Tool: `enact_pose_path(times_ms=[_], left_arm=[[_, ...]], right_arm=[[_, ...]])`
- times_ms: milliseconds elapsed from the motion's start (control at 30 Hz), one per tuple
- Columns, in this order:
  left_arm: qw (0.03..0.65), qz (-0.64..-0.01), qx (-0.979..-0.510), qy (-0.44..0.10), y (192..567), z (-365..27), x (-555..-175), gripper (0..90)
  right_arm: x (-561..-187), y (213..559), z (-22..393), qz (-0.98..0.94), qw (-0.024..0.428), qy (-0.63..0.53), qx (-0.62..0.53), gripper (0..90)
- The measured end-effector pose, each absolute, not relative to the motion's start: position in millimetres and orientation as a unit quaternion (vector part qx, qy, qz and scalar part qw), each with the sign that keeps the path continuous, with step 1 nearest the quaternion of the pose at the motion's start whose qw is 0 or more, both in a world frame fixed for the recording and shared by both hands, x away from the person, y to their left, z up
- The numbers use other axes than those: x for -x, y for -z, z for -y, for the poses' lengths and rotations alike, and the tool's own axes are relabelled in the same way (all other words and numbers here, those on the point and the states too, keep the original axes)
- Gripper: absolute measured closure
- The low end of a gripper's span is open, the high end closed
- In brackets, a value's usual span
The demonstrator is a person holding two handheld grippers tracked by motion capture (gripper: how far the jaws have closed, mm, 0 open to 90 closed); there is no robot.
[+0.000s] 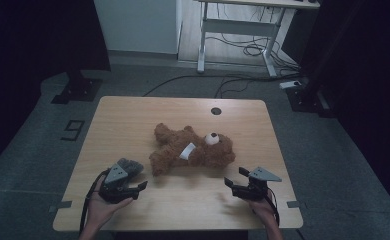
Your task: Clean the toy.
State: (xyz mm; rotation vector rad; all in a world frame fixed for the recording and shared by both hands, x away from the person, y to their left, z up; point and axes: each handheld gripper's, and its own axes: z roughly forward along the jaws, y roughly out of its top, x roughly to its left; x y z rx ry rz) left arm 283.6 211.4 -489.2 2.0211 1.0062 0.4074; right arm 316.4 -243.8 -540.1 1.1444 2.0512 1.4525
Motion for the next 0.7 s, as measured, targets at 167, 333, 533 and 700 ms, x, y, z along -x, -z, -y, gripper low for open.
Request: enact_pose_path(times_ms=[167,333,533,700], left_arm=[[0.414,-0.398,-0.803,-0.161,490.3,-207.1,-281.4,34.7],[0.417,-0.379,-0.811,-0.155,490.2,-192.2,-271.3,35.6],[0.41,-0.366,-0.824,-0.133,500.5,-170.8,-264.2,34.8],[0.404,-0.364,-0.831,-0.116,512.5,-158.1,-258.4,34.5]], right_arm=[[-309.4,540.0,243.5,-0.732,0.19,-0.516,-0.402,20.4],[-303.4,538.4,242.2,-0.732,0.19,-0.519,-0.399,20.4],[-293.5,538.4,238.0,-0.741,0.184,-0.517,-0.388,20.4],[-287.2,540.2,234.5,-0.745,0.171,-0.518,-0.383,20.5]])
